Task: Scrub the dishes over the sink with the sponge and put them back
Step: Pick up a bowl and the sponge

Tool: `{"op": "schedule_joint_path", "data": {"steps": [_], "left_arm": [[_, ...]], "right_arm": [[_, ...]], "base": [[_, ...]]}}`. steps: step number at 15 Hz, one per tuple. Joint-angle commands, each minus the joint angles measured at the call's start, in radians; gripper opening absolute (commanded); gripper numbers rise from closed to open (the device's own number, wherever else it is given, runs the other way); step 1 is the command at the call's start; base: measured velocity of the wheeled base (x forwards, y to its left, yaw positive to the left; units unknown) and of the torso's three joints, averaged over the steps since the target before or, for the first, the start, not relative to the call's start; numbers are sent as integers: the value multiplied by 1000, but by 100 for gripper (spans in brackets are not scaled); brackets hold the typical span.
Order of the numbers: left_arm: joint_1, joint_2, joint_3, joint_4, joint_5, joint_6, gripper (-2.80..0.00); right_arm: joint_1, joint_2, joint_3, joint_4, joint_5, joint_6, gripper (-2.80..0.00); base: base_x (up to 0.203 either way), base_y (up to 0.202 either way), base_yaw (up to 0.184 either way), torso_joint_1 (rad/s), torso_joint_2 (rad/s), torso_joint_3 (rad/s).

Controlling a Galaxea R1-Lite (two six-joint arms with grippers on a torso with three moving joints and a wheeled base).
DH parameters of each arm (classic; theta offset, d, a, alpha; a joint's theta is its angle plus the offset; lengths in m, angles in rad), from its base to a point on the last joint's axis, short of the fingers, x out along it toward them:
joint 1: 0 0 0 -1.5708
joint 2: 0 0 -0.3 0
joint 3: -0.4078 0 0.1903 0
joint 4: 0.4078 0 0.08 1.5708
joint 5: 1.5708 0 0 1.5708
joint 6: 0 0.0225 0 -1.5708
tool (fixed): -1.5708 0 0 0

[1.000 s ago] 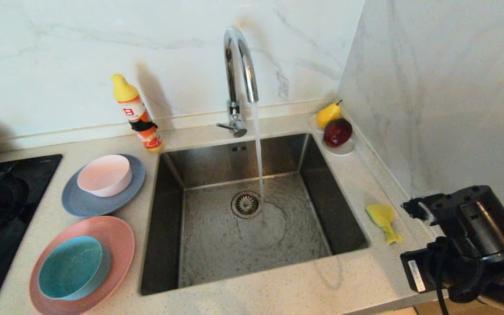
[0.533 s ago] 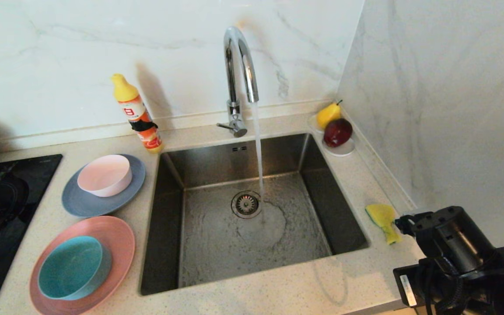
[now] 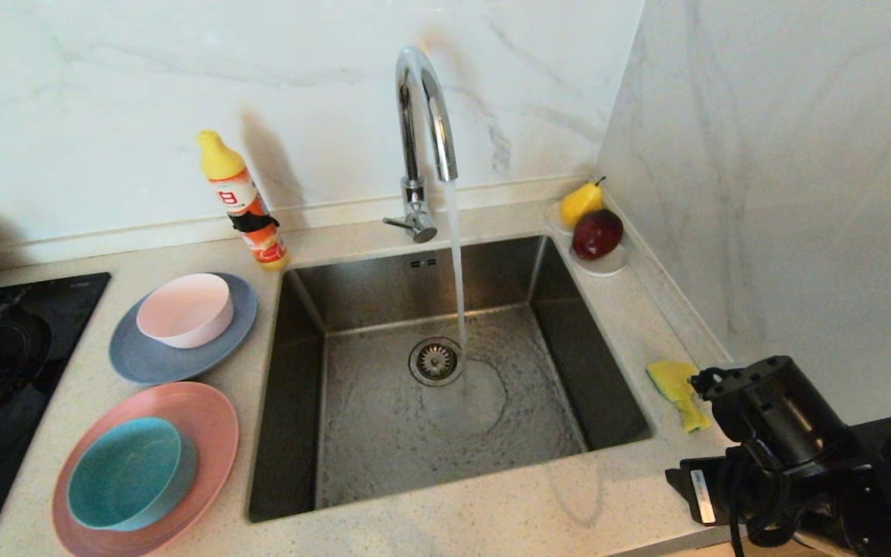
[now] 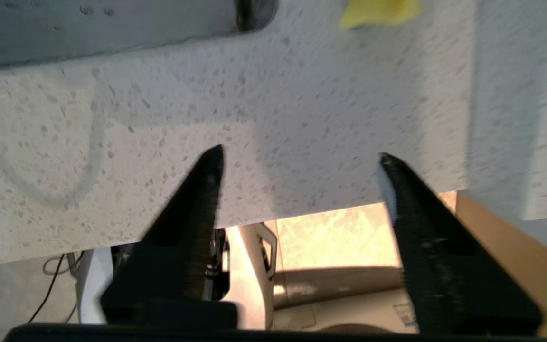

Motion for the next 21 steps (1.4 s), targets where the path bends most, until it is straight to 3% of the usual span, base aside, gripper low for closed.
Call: {"op": "schedule_joint_path", "data": {"steps": [1, 3, 9, 21], "left_arm": [[1, 1, 18, 0, 0, 0, -280], [0, 1, 18, 0, 0, 0, -280], [1, 1, 18, 0, 0, 0, -280], [0, 3, 18, 0, 0, 0, -280]], "right_arm": [[-20, 26, -5, 0, 7, 2, 0], [-53, 39, -21, 0, 25, 0, 0], [-173, 57, -86, 0, 189, -17, 0], [-198, 175, -126, -64, 198, -20, 0]], "base": [[0, 0, 0, 0, 0, 0], [0, 0, 0, 0, 0, 0], [0, 0, 0, 0, 0, 0], [0, 0, 0, 0, 0, 0]]}}
